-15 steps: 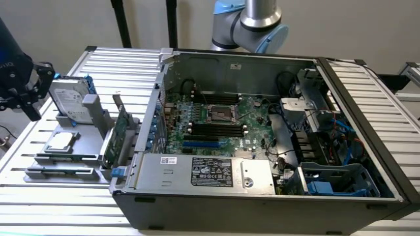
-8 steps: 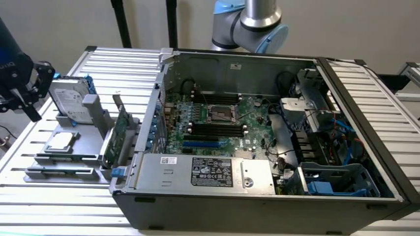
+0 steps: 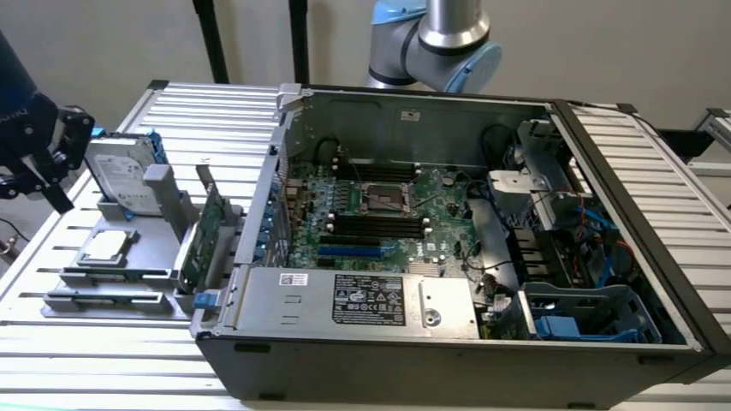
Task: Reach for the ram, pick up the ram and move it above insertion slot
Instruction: 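Pick up the ram and move it above insertion slot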
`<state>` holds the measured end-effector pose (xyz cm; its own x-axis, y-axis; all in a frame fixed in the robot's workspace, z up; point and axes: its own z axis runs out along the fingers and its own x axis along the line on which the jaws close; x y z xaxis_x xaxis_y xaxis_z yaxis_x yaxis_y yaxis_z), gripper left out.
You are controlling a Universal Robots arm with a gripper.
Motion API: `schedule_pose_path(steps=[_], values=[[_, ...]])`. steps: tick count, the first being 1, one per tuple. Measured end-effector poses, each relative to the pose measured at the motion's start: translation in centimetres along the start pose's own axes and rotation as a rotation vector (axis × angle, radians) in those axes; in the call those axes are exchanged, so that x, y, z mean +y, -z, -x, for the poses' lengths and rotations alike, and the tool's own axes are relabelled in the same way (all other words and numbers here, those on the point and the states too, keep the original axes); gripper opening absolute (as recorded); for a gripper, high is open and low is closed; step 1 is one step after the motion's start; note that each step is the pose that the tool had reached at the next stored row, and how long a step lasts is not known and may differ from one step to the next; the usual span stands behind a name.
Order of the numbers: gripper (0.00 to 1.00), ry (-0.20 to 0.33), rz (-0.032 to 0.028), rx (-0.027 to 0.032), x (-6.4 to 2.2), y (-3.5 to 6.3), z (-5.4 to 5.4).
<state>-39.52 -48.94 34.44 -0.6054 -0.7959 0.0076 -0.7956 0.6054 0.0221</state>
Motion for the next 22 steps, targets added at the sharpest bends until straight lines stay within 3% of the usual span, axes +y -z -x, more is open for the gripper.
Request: schedule_pose_path(steps=[22], values=[[0.11,0.399,-0.003,0.0089,-0.02,-0.75,0.01]])
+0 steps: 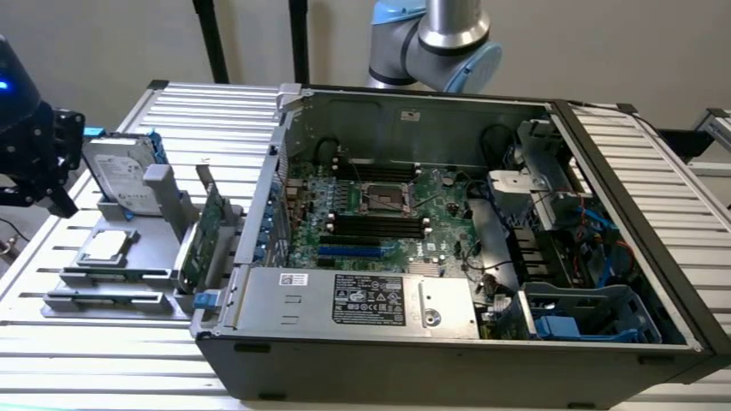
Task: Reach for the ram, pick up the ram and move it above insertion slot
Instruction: 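Pick up the ram and move it above insertion slot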
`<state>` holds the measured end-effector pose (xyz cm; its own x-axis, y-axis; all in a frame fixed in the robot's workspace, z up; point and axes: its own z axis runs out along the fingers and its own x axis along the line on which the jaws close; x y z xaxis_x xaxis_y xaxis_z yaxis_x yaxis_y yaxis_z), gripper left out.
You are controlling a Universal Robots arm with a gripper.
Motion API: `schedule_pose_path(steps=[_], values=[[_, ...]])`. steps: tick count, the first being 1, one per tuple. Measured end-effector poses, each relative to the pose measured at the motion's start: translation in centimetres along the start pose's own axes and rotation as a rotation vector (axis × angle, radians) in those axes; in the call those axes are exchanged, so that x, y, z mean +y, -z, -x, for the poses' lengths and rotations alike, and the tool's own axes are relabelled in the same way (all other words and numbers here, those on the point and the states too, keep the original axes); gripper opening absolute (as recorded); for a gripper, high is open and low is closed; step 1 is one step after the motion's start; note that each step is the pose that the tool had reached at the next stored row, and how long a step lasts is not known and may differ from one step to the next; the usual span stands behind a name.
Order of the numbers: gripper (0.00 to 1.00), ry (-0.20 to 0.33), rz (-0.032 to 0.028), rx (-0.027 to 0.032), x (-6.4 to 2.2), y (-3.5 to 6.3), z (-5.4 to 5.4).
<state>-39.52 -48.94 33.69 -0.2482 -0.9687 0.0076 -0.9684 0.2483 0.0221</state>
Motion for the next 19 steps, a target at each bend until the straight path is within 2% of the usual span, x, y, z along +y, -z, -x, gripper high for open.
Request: schedule_pose_path(steps=[9,19], values=[[0.11,0.162,-0.0014,0.0034,0.03,-0.48,0.0],[0.11,0.27,-0.0021,0.0059,0.76,-1.05,-0.2]])
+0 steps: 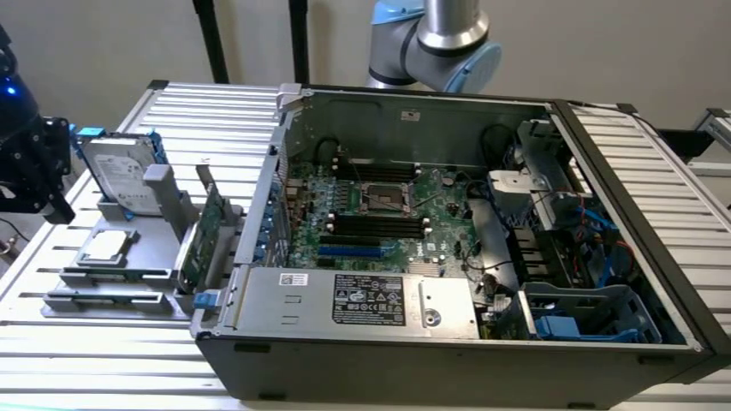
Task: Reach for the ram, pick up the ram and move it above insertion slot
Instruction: 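Pick up the ram and move it above insertion slot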
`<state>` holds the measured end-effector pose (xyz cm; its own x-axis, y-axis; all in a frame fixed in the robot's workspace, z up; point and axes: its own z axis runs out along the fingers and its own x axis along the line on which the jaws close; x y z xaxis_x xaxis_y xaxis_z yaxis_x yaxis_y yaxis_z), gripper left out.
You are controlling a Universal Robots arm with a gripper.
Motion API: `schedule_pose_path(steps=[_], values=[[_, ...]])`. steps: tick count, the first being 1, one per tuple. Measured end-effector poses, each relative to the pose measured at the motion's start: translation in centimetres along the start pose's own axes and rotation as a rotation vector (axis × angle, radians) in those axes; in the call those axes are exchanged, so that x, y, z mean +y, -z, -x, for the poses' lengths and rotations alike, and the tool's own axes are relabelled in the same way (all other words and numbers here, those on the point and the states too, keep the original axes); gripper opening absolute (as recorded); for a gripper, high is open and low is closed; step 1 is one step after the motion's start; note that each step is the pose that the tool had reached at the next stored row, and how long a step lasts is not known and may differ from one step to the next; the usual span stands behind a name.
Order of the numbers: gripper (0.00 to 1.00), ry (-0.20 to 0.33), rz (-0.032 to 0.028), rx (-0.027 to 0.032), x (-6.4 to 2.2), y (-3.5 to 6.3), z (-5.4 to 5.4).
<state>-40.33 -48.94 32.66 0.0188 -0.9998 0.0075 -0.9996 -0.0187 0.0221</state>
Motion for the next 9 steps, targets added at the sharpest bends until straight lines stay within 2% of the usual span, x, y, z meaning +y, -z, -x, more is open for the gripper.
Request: schedule_pose_path(steps=[5,8,9], values=[[0.12,0.008,-0.0004,0.0002,0.2,-0.01,0.0],[0.3,0.007,-0.0004,0.0002,0.21,-0.02,0.0],[0.3,0.007,-0.0004,0.0002,0.21,-0.02,0.0]])
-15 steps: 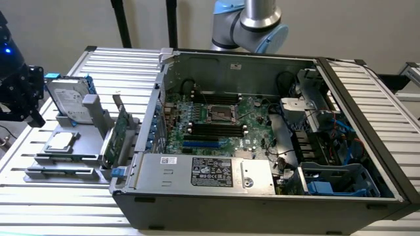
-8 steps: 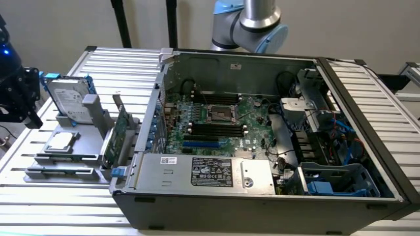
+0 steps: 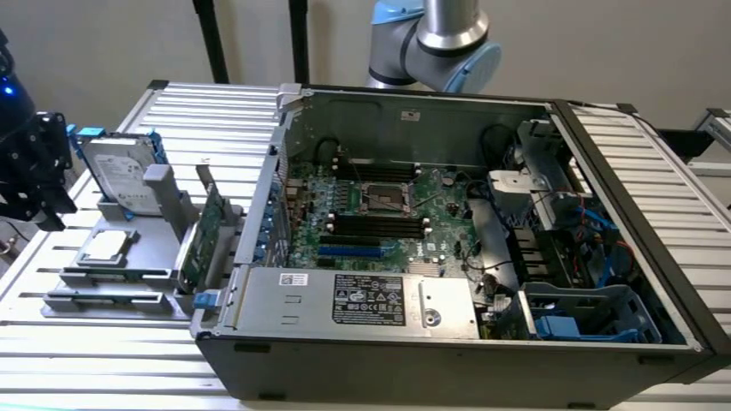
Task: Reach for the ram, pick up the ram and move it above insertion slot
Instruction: 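Pick up the ram and move it above insertion slot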
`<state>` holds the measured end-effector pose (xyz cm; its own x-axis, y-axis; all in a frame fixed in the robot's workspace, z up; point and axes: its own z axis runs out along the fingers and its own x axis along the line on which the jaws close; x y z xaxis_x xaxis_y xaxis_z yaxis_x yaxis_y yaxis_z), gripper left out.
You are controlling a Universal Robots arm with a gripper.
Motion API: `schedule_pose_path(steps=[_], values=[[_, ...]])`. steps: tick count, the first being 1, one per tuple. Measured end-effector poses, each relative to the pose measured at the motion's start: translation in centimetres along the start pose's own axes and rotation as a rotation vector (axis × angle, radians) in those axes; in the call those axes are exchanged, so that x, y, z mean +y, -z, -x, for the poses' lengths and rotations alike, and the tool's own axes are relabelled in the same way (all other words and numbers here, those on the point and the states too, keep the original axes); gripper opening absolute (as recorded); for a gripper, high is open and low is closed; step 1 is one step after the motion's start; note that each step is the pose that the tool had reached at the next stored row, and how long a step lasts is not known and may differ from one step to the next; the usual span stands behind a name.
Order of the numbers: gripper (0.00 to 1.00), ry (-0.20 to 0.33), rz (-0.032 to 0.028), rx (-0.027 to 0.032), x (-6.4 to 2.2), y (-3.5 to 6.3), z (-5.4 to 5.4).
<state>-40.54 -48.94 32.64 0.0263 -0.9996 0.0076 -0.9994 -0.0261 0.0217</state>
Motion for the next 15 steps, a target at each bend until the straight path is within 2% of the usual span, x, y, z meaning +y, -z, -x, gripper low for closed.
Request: schedule_pose_path(steps=[1,2,15], values=[[0.3,0.0,0.0,0.0,0.0,-0.02,0.0],[0.36,0.0,-0.0002,-0.0001,0.0,-0.09,0.0],[0.36,-0.019,-0.0001,-0.0005,-0.02,-2.37,-0.4]])
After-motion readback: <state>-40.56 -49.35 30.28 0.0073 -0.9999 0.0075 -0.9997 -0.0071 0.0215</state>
